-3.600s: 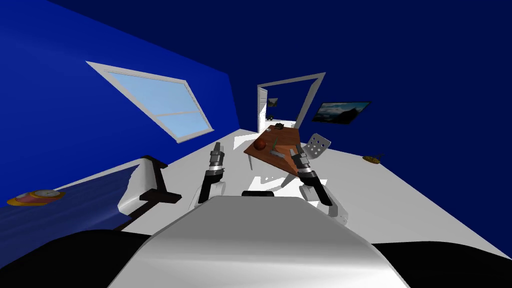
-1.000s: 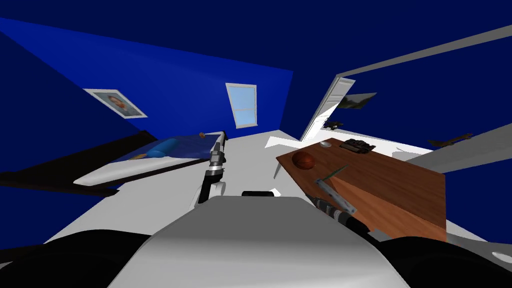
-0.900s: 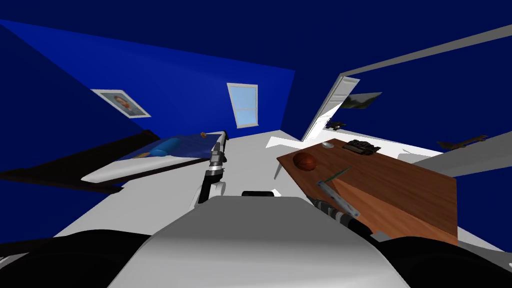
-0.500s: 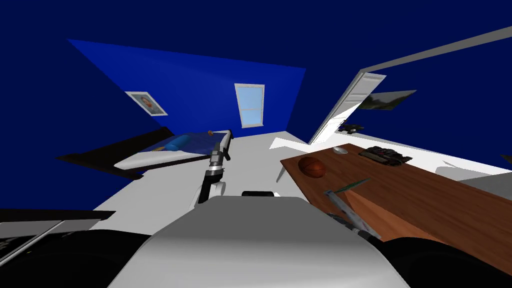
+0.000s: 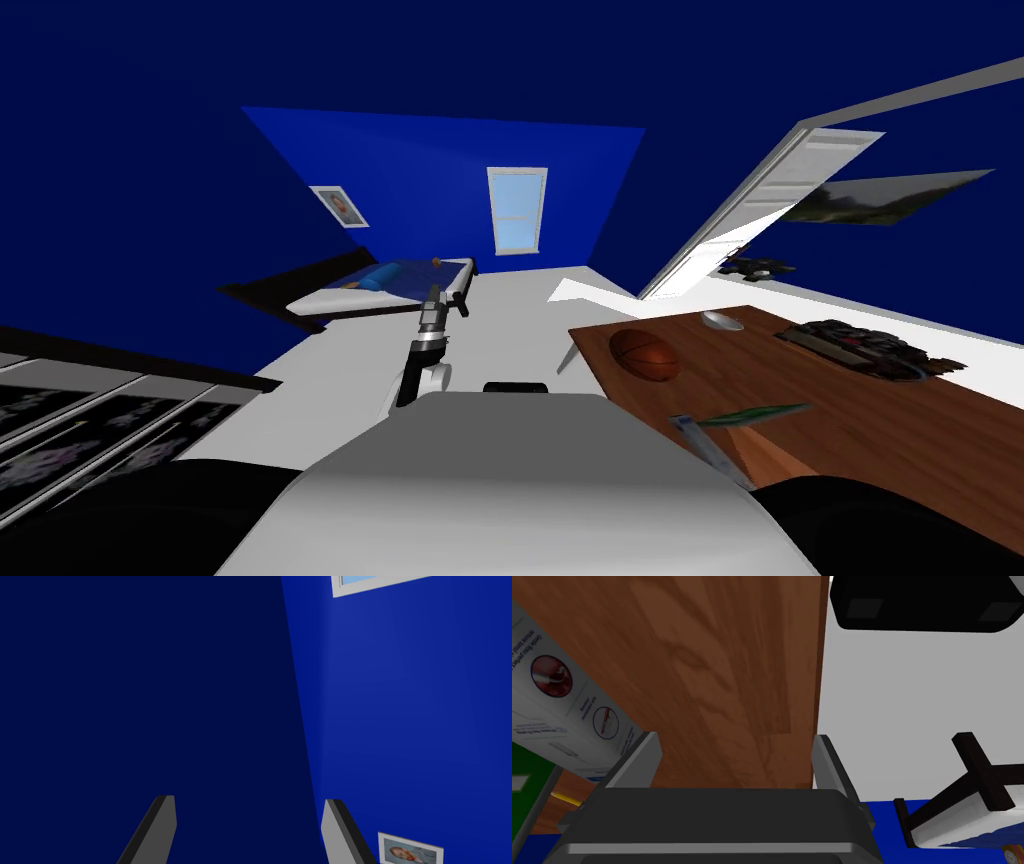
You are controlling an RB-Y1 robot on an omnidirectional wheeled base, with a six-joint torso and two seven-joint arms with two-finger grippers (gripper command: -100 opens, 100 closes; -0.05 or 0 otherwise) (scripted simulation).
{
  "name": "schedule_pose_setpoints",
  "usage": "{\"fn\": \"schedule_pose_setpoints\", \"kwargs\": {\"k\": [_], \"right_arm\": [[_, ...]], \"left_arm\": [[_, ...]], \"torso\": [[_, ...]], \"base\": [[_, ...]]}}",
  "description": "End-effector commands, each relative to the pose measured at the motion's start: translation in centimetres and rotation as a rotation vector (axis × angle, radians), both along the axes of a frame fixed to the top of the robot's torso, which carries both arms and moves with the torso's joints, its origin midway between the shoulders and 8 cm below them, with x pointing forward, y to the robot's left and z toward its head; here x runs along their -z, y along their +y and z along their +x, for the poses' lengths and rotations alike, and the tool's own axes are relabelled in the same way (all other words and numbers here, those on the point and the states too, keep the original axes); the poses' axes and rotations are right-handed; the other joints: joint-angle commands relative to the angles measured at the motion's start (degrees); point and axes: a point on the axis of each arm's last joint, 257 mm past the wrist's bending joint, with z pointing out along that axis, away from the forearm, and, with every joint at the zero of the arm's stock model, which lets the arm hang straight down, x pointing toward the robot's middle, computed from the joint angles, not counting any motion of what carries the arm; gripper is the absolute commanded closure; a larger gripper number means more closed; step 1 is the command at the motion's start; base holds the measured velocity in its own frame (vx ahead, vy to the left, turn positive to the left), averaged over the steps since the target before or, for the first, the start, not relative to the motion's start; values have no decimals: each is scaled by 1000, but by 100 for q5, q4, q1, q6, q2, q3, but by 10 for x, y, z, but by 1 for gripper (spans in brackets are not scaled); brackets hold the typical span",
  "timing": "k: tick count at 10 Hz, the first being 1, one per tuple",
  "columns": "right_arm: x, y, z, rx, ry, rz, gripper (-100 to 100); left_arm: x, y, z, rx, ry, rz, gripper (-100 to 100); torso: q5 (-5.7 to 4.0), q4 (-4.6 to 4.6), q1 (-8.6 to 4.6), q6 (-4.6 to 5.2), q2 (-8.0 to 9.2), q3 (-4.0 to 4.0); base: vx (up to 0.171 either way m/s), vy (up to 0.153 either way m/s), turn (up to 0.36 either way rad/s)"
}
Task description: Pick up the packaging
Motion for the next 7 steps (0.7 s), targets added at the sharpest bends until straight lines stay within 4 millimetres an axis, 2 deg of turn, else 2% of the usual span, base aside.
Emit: {"fn": "schedule_pose_setpoints", "kwargs": {"k": [1,2,3,5,7], "right_arm": [[-2,-16,-38,-40,82,-36,-100],[-3,-23,-66,-71,145,-59,-100],[-3,-23,-66,-71,145,-59,-100],[-3,-28,-117,-124,251,-82,-100],[-1,-21,-156,-164,324,-77,-100]], "left_arm": [[0,0,0,0,0,0,0],[0,0,0,0,0,0,0],[0,0,0,0,0,0,0],[0,0,0,0,0,0,0],[0,0,0,0,0,0,0]], "torso": [[0,0,0,0,0,0],[1,1,1,-1,6,3],[-1,0,-14,-4,-1,0],[-1,2,-2,-1,6,4],[-6,2,-28,-1,6,3]], "base": [[48,-91,210],[71,-138,291],[52,-114,139],[44,-119,224],[37,-185,238]]}}
